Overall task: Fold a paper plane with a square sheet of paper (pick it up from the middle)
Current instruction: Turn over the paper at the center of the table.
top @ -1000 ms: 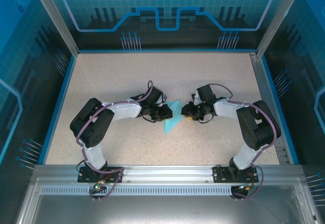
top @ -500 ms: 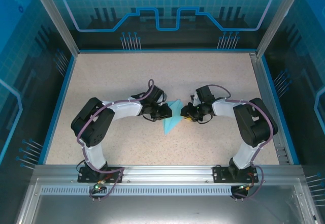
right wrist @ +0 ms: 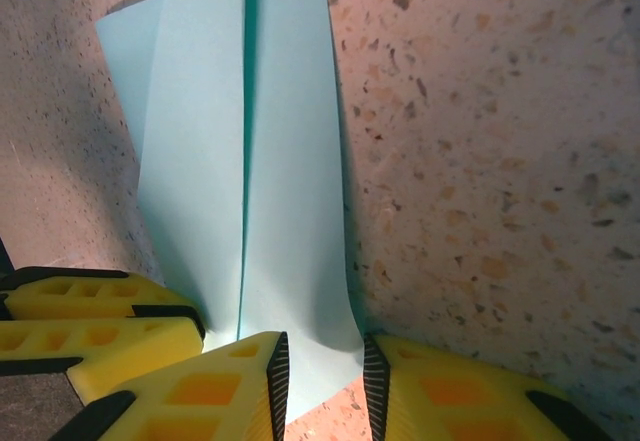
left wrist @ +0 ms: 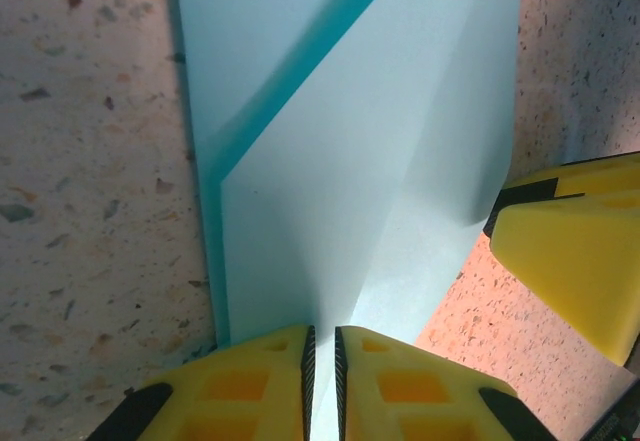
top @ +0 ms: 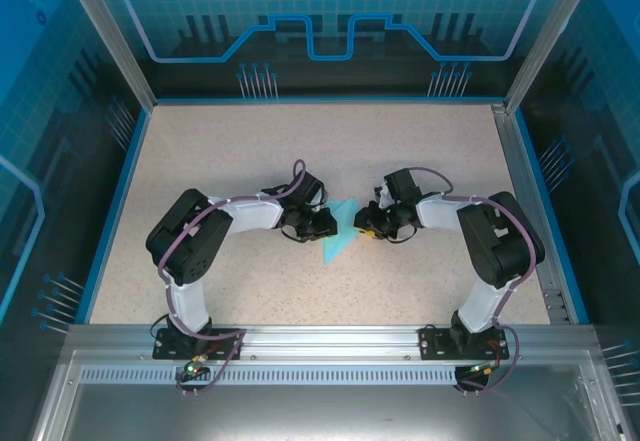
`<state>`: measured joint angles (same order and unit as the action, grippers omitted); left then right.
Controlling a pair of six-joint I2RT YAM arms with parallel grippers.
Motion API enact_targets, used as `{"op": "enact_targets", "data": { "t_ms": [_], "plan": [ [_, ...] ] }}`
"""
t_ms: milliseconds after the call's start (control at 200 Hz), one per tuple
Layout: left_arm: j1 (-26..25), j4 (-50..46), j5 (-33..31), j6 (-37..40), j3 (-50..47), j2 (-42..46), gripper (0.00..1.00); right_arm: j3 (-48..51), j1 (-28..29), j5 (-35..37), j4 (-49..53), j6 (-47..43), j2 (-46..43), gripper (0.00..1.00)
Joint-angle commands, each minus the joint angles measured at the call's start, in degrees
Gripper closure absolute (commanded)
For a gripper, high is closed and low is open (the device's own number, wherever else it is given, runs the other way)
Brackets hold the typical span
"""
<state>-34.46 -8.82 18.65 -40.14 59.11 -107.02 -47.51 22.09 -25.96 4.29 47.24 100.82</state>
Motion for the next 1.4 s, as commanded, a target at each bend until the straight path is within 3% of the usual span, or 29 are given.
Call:
{"op": "enact_targets", "data": {
  "t_ms": [0,610,1130,1395],
  "plan": [
    [-0.04,-1.49,0.06,0.70,0.30,-0.82,0.83,-1.14,1.91,-2.98,-3.67,1.33,2.38,0.71],
    [-0.06,0.10,-0.12,-0.72,-0.75,0.57,0.85,-0.17,1.99,-4.50,-9.67,4.56,1.57,0.61],
    [-0.03,3.18,0.42,-3.10,-2.47,1.37,0.85,-2.53,4.21,-3.46,-12.28,3.85,5.86,0.75],
    [-0.07,5.51,0.09,-4.21,-4.53,5.18,0.82,-5.22,4.50,-3.25,-9.94,2.00,5.24,0.90]
  ]
}}
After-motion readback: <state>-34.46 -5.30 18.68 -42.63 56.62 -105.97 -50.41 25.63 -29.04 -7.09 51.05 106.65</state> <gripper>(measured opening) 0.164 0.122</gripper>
